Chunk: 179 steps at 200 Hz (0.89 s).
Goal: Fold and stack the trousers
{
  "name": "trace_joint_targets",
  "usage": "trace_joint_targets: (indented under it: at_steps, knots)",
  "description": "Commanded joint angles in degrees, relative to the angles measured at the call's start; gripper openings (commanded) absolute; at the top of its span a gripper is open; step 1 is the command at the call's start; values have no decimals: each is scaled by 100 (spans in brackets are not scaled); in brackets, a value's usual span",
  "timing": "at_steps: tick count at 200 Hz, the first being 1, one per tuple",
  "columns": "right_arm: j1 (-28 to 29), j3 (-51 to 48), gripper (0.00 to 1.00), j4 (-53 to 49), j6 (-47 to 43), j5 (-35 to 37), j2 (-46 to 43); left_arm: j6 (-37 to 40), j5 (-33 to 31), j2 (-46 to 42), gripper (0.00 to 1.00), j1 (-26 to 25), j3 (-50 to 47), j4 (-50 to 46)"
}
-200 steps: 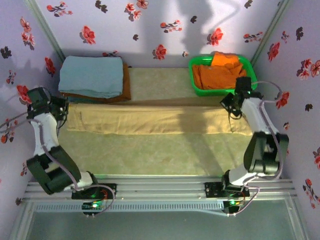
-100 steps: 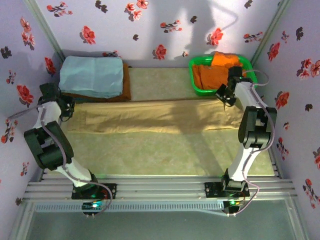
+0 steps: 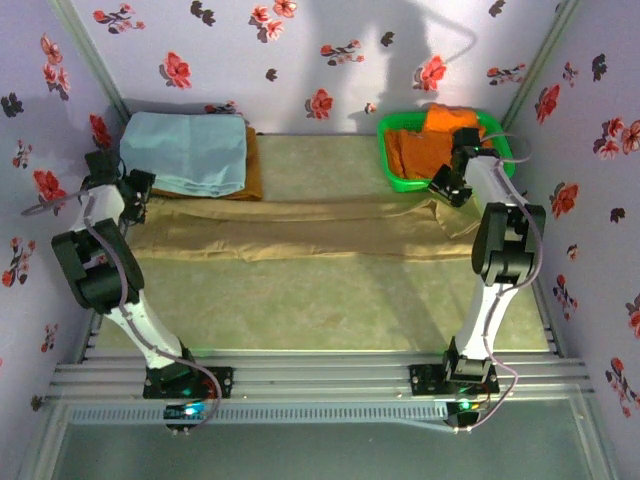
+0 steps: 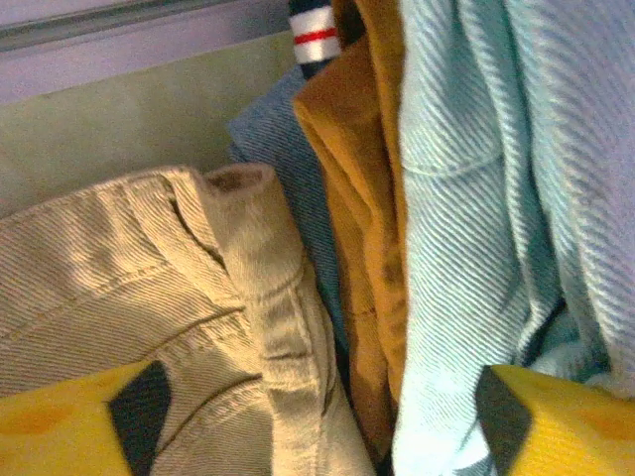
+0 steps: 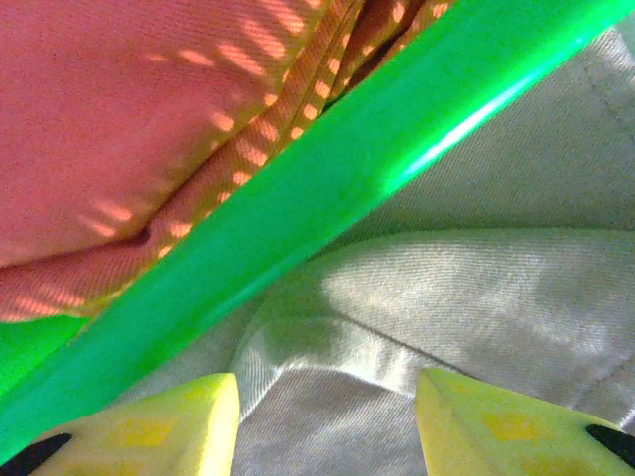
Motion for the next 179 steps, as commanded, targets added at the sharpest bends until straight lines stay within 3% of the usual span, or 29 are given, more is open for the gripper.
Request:
trace_joint_targets:
  at_steps: [1, 40, 59, 75, 89, 105, 119, 145, 179]
  knots:
    - [196, -326, 51, 77, 84, 149, -851, 157, 216, -563, 89, -146, -293, 94]
    - [1302, -1533, 51, 837, 455, -7, -1793, 276, 229, -2015, 87, -509, -1547, 204]
    - [2070, -1867, 44, 1355, 704, -179, -1680, 159, 224, -2435, 83, -842, -2372, 586]
    - [2620, -1761, 18, 1554, 859, -209, -1241, 130, 194, -2411, 75, -1084, -2907, 1049]
    - [3004, -1504, 0, 1629, 889, -239, -733, 49, 302, -2151, 59, -1167, -3191, 1491]
    - [3232, -1173, 0, 1587, 900, -262, -151, -10, 359, -1830, 27, -1186, -3520, 2302]
    - [3276, -1118, 0, 1678, 950, -297, 255, -9, 357, -1530, 9, -1169, -3704, 2752]
    - [3199, -1561, 0, 1731, 1016, -426, 390, -261, 565, -1476, 2, -924, -4230, 3066]
    - [3217, -2691, 0, 2112, 1006, -720, -242, -367, 412, -2305, 0, -628, -5160, 2564]
